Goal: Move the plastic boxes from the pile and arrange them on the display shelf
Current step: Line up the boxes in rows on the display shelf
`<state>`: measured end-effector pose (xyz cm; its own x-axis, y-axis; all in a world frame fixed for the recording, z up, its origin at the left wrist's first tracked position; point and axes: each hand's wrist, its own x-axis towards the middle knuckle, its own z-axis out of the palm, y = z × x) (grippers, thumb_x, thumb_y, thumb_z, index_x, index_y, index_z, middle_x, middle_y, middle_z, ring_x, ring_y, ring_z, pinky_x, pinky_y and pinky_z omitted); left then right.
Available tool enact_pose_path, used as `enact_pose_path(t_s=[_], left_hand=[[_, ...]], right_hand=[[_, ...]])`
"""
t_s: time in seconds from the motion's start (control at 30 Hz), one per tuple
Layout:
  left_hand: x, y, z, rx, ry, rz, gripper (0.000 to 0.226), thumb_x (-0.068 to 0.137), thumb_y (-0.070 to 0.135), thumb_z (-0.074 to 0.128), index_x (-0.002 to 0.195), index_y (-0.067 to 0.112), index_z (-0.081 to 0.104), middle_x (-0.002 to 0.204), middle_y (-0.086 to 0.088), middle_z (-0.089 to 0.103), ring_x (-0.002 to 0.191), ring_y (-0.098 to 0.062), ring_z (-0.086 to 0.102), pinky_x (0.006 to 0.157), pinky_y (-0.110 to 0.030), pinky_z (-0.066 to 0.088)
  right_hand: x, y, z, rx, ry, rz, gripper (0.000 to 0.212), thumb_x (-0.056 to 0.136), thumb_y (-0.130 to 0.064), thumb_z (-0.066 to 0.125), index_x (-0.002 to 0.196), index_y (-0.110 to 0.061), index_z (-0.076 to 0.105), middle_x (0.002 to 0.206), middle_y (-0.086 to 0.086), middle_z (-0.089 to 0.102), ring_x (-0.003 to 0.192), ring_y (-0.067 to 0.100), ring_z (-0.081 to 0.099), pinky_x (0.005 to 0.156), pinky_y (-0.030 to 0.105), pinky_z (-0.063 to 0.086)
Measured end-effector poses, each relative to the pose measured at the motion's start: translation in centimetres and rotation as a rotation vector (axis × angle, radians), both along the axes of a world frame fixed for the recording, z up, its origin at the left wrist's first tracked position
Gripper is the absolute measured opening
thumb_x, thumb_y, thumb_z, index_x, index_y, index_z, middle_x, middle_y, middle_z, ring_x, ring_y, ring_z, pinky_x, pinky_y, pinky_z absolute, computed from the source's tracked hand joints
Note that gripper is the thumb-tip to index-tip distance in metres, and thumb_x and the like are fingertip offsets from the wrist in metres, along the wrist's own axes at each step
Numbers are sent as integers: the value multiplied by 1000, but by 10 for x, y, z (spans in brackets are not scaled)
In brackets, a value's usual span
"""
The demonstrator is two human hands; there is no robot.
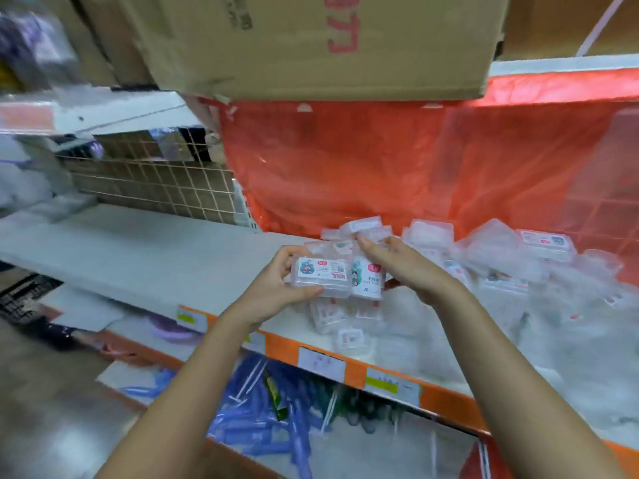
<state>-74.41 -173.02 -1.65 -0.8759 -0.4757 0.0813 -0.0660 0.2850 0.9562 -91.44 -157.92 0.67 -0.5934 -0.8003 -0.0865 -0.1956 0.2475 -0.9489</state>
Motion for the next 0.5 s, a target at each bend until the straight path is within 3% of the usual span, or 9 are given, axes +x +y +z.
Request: enact_pose_path(t_s=[0.13, 0.3, 0.4, 0.5], left_hand=[[88, -59, 1, -42, -31, 101, 60, 55, 38, 78, 105, 26, 47, 114, -3, 58, 103, -9, 59, 86, -26, 52], [189, -128, -3, -110, -87, 240, 58, 57, 36, 83, 103, 30, 47, 112, 0, 59, 94, -6, 60, 83, -24, 51], [236, -165, -8, -101, -96, 311, 50, 74, 11, 80, 110, 24, 46, 114, -1, 59, 94, -5, 60, 78, -15, 49], [275, -201, -15, -111, -87, 380, 48, 77, 9, 77, 109, 27, 47, 114, 4, 58, 96, -1, 59, 77, -16, 50]], right_hand=[[72, -83, -4, 48, 25, 96, 65, 83, -65, 52, 121, -11, 47, 112, 4, 60, 100, 18, 59, 86, 41, 53], [153, -178, -9, 42, 40, 265, 41, 92, -49, 51, 95, -9, 54, 81, 3, 59, 70, 11, 56, 60, 26, 50], [191, -231, -14, 66, 44, 361, 48, 90, -53, 52, 96, -6, 58, 77, 4, 61, 67, 12, 57, 57, 24, 48], [225, -279, -18, 71, 50, 434, 51, 85, -57, 55, 95, -7, 57, 72, 0, 60, 62, 8, 56, 55, 23, 47]])
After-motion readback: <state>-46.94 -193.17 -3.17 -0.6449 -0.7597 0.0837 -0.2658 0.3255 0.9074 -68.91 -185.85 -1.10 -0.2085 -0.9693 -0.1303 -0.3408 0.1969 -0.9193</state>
